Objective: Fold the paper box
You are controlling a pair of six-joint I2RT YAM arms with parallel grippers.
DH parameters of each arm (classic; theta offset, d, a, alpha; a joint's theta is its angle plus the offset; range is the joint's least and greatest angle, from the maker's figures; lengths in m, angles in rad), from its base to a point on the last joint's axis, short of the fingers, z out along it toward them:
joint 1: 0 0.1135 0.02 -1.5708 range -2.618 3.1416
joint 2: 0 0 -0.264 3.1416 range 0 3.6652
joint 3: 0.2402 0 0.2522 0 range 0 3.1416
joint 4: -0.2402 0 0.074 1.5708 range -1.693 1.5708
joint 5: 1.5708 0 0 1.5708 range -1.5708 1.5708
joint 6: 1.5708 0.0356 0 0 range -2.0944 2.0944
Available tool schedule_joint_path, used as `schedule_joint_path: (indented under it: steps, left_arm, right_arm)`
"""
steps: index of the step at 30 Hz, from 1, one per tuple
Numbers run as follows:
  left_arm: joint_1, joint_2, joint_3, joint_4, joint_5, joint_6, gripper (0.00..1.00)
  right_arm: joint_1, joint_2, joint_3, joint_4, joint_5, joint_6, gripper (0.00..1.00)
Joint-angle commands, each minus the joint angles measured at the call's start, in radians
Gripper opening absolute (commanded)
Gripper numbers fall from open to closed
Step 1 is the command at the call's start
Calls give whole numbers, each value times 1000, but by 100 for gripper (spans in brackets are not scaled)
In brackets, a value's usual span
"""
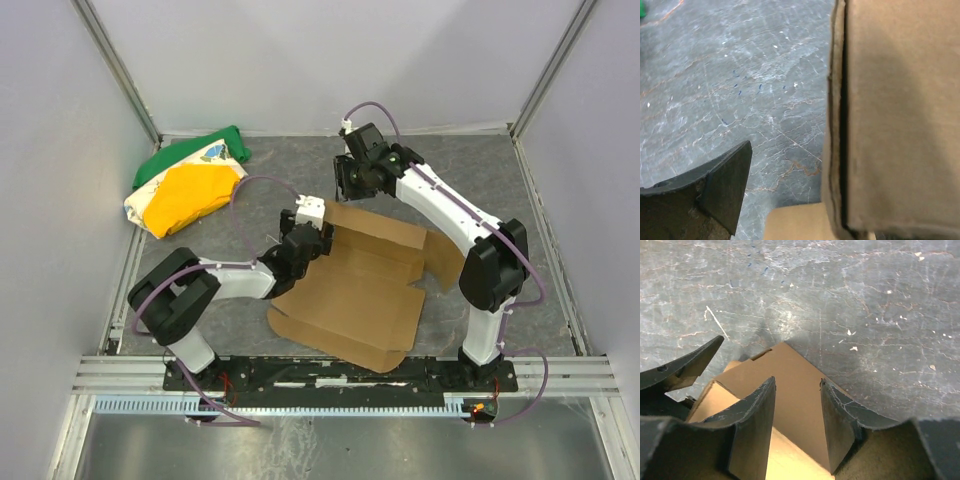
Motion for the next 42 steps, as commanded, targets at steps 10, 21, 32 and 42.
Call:
schedule_joint_path:
  steps: [10, 21, 32, 42]
  left_arm:
    - [-3, 65, 81, -158, 93, 298, 89]
    - [-9, -329, -108, -105, 232, 193, 89]
    - [-5, -559, 61, -165, 290, 154, 87]
    - [30, 30, 677, -263, 389, 229, 87]
  right_arm:
    - [-8, -21, 29, -83, 106, 23, 50]
    - [-28, -184, -64, -63, 215, 5, 52]
    - [-345, -641, -479, -19, 296, 232, 49]
    - [-410, -976, -814, -226, 498, 474, 43]
